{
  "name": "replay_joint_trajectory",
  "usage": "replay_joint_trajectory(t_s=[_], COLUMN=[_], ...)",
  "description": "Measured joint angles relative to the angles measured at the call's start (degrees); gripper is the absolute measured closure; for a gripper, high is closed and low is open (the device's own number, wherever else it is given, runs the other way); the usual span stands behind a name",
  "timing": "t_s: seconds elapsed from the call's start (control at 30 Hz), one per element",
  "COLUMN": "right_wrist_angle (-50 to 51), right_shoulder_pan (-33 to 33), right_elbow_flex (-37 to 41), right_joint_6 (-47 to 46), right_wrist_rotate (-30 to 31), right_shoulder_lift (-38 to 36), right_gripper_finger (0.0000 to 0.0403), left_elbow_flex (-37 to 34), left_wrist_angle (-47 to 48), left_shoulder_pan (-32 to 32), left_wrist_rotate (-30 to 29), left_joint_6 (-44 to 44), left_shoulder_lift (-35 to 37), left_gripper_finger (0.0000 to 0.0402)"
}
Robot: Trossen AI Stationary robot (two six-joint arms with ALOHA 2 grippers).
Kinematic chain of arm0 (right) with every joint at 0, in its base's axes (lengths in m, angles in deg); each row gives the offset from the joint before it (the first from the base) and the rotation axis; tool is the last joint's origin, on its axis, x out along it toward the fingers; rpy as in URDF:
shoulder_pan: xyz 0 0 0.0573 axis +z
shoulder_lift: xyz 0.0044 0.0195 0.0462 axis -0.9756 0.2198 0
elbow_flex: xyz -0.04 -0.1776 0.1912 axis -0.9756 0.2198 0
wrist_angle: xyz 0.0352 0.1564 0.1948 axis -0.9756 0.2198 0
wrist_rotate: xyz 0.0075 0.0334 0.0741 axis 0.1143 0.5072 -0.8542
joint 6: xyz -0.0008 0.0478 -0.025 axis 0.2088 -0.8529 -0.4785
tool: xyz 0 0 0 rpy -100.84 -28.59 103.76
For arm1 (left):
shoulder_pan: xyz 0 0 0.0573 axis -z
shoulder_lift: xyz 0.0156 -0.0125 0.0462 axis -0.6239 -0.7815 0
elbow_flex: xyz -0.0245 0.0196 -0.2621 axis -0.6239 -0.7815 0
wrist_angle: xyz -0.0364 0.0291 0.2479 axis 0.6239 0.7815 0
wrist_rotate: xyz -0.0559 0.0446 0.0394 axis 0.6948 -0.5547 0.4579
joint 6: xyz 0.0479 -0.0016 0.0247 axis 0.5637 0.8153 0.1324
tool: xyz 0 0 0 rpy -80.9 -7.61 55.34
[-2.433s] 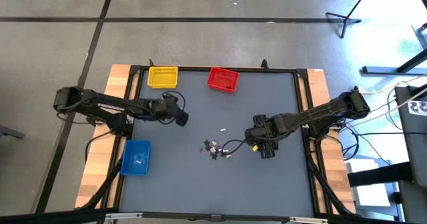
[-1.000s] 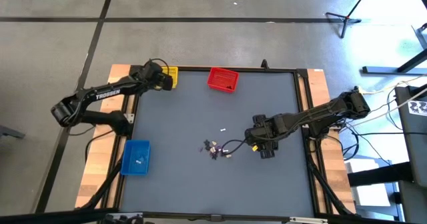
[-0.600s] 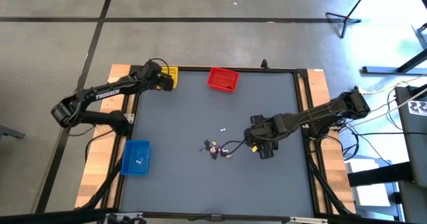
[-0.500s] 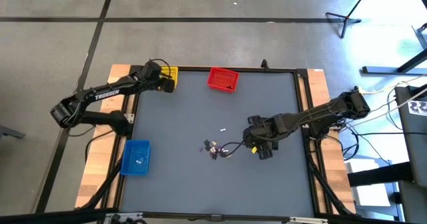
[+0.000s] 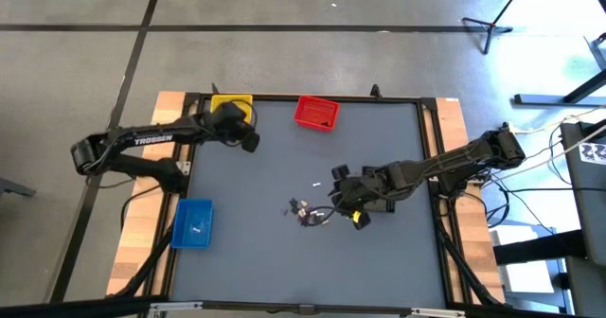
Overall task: Sort Halloween decoration
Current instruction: Put the white bone toy into the blue bin
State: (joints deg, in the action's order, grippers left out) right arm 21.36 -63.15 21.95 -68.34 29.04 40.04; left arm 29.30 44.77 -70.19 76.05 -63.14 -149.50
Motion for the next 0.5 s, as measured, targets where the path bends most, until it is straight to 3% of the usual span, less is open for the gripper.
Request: replay_joint_trajectory(t_s=[0.5], right_wrist_angle=[-3.1], right_shoulder_pan=[-10.2], right_elbow_flex=[0.0], right_joint_6=[0.7], right_wrist_rotate=[-4.6], right_shoulder_lift=[7.4], right_gripper_finger=[0.0205], left_elbow_flex=[0.0], left_wrist_angle=[-8.3], left_shoulder_pan=[19.3], left_wrist_rotate=[0.0], left_joint_6=[-3.2], left_shoulder_lift=[0.0], left_gripper_finger=[0.0278])
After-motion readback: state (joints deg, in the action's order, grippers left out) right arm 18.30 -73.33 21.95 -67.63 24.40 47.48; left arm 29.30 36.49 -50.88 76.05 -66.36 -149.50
